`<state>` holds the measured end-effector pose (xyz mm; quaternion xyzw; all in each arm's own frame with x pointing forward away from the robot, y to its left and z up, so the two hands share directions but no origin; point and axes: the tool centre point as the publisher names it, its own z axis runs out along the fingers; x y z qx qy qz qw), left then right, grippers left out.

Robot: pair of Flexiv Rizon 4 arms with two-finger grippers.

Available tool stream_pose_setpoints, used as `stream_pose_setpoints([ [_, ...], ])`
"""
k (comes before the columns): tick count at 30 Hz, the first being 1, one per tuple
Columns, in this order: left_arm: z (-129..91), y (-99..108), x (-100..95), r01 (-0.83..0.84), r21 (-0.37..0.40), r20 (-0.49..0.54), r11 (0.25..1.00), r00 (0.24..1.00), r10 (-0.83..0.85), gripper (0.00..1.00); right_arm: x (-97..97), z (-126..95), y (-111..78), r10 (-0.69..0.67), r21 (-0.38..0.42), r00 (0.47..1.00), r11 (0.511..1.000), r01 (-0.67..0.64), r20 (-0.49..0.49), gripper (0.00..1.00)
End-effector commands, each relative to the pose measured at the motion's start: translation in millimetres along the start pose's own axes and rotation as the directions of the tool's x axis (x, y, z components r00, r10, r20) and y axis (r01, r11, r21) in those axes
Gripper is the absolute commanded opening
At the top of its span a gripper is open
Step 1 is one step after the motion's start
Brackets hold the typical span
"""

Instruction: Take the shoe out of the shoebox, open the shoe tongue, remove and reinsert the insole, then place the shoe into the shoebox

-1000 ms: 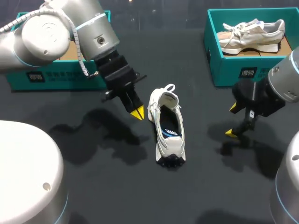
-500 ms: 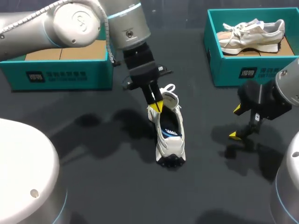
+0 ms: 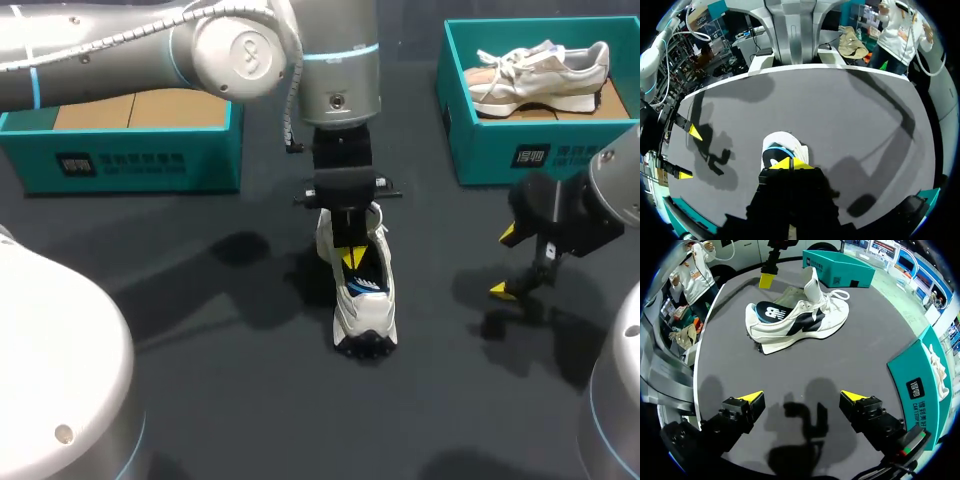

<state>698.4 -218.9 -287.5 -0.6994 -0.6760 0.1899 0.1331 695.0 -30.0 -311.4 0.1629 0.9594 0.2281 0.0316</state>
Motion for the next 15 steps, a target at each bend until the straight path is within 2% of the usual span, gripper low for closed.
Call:
stream_pose_setpoints([
  [1,1,5,-4.9,0.001,0.008,-0.06,1.0,0.998,0.0,0.0,0.9,0,-0.4,0.0,0.0,1.0,1.0,0.0,0.001,1.0],
  [6,1,5,-4.9,0.001,0.008,-0.06,1.0,0.998,0.0,0.0,0.9,0,-0.4,0.0,0.0,1.0,1.0,0.0,0.001,1.0],
  [15,41,6,-10.7,-0.005,0.022,-0.1,1.0,0.995,0.007,0.0,0.9,0,-0.4,0.0,0.0,1.0,1.0,0.0,0.001,1.0],
])
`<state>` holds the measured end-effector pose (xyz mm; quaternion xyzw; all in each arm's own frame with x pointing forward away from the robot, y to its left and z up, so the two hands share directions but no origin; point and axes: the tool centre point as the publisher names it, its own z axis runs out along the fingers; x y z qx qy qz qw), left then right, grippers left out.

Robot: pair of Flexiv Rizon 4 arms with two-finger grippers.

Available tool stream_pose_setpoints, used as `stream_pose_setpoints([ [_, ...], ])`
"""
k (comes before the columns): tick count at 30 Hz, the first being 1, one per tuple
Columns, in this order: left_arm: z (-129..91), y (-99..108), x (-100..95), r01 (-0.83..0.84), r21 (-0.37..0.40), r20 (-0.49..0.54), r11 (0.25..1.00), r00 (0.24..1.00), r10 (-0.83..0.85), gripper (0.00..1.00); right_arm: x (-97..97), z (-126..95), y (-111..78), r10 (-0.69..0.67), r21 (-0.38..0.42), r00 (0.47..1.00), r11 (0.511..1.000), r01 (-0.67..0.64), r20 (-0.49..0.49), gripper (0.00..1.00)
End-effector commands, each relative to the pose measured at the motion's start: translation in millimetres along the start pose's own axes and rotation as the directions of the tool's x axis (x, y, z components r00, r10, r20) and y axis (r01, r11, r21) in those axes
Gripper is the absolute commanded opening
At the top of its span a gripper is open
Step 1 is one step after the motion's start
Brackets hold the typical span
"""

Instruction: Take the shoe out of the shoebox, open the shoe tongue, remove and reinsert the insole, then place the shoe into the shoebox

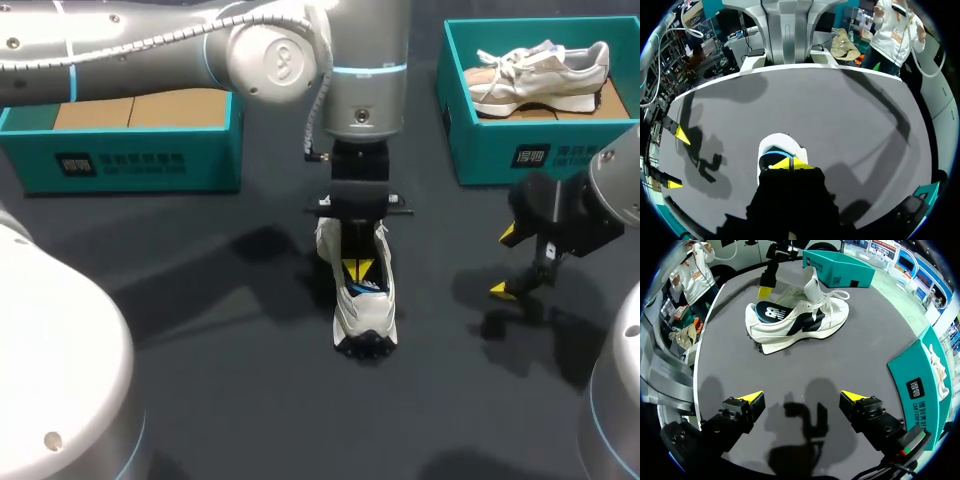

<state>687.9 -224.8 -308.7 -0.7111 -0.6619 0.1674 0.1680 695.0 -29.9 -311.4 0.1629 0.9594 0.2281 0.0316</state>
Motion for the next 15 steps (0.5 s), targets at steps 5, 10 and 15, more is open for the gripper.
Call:
stream_pose_setpoints([
  [5,19,0,-5.8,-0.019,-0.007,-0.009,1.0,1.0,0.019,0.0,0.8,0,-0.5,0.0,0.0,1.0,1.0,0.0,0.001,1.0],
  [10,30,6,-7.8,-0.008,-0.008,-0.015,1.0,1.0,0.008,0.0,0.8,0,-0.5,0.0,0.0,1.0,1.0,0.0,0.001,1.0],
  [15,48,17,-9.0,0.008,0.003,-0.005,1.0,1.0,-0.008,0.0,0.8,0,-0.5,0.0,0.0,1.0,1.0,0.0,0.001,1.0],
])
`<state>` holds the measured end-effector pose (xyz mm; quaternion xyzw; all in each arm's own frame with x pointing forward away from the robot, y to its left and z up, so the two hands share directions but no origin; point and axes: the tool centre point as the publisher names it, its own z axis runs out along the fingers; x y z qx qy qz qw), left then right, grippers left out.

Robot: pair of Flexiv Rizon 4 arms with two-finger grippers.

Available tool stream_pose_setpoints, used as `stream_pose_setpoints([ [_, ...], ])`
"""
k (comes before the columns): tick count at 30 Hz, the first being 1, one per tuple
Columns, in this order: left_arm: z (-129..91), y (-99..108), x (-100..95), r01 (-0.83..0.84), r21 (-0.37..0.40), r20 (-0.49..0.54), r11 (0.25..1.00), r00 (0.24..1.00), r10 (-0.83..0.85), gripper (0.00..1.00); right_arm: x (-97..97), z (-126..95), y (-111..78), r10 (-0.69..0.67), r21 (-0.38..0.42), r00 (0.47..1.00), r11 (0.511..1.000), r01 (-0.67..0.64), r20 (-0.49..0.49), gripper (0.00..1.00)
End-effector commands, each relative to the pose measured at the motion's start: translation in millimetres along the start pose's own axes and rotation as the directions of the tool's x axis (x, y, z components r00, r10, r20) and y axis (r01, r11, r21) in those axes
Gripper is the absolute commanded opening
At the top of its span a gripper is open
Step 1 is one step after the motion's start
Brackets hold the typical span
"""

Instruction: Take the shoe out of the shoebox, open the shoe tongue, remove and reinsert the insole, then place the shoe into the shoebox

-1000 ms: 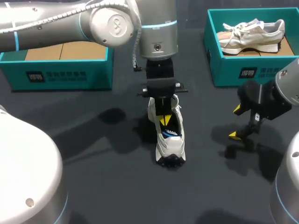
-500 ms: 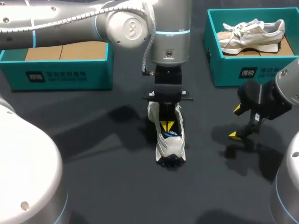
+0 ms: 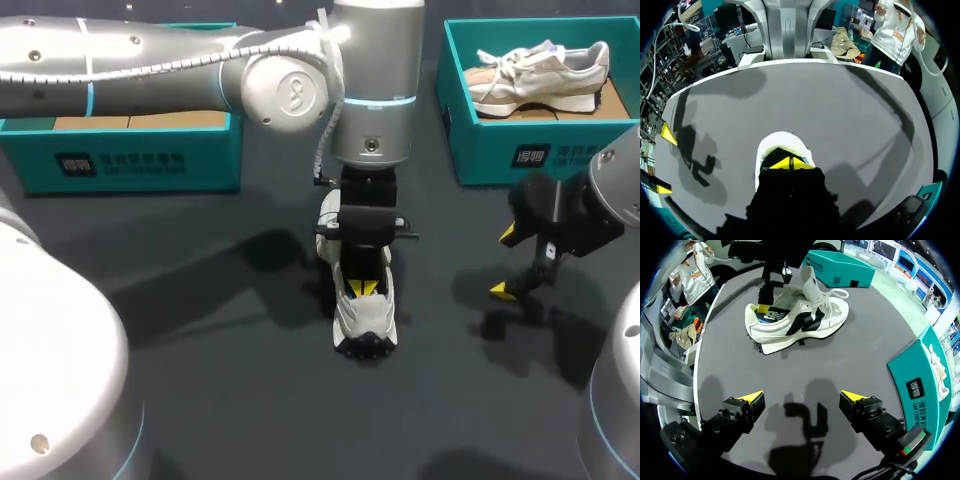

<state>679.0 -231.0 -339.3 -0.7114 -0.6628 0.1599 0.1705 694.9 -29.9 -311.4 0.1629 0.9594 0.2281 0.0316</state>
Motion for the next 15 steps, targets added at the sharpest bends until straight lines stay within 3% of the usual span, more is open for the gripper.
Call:
stream_pose_setpoints([
  [1,20,12,-3.0,0.01,0.003,0.012,1.0,1.0,-0.01,0.0,0.8,0,-0.5,0.0,0.0,1.0,1.0,0.0,0.001,1.0],
  [7,33,22,-6.1,0.049,0.004,0.021,0.999,0.999,-0.049,0.0,0.8,0,-0.5,0.0,0.0,1.0,1.0,0.0,0.001,1.0],
  [15,5,1,-6.4,-0.003,-0.055,0.097,0.998,0.995,0.008,0.0,0.8,0,-0.5,0.0,0.0,1.0,1.0,0.0,0.001,1.0],
])
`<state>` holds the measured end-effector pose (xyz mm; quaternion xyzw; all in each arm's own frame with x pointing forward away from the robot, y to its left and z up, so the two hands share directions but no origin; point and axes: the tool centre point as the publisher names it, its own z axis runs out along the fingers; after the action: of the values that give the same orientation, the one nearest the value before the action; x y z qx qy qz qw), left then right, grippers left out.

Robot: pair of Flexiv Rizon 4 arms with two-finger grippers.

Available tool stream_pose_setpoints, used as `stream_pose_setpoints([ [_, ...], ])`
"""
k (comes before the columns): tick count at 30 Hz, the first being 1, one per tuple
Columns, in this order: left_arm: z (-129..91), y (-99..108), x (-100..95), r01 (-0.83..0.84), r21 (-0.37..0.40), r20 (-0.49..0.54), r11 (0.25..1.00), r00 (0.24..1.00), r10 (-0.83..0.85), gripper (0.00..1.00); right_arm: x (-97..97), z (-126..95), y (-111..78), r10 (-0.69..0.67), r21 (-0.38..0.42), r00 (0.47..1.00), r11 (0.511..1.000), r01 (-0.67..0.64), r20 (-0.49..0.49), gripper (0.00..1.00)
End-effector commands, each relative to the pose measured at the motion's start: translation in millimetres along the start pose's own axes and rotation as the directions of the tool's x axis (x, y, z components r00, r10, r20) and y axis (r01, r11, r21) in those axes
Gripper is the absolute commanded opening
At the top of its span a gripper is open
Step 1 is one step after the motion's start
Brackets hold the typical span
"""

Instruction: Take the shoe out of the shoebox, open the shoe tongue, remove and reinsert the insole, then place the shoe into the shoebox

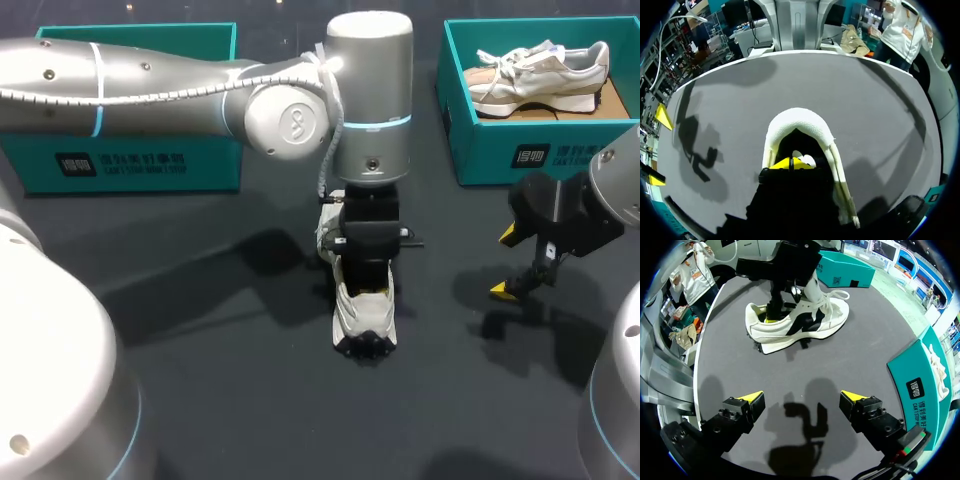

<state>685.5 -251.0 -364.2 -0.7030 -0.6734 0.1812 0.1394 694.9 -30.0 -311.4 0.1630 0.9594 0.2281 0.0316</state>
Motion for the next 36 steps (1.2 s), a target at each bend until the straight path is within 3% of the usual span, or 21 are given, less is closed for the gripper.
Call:
stream_pose_setpoints([
  [1,-14,-19,11.0,-0.023,-0.044,0.015,0.999,1.0,0.024,0.0,0.8,0,-0.4,0.0,0.0,1.0,1.0,0.0,0.001,1.0],
  [10,21,-10,8.5,0.023,-0.013,-0.06,1.0,0.998,-0.024,0.0,0.8,0,-0.4,0.0,0.0,1.0,1.0,0.0,0.001,1.0],
  [18,45,12,9.1,0.121,-0.106,-0.108,0.987,0.985,-0.133,0.0,0.8,0,-0.4,0.0,0.0,1.0,1.0,0.0,0.001,1.0],
  [24,28,13,8.4,0.136,-0.16,-0.063,0.978,0.987,-0.148,0.0,0.8,0,-0.4,0.0,0.0,1.0,1.0,0.0,0.001,1.0],
  [30,5,-1,11.7,0.104,-0.151,-0.009,0.983,0.994,-0.107,0.0,0.8,0,-0.4,0.0,0.0,1.0,1.0,0.0,0.001,1.0],
  [36,17,-8,10.9,0.075,-0.128,-0.058,0.989,0.995,-0.083,0.0,0.8,0,-0.4,0.0,0.0,1.0,1.0,0.0,0.001,1.0],
])
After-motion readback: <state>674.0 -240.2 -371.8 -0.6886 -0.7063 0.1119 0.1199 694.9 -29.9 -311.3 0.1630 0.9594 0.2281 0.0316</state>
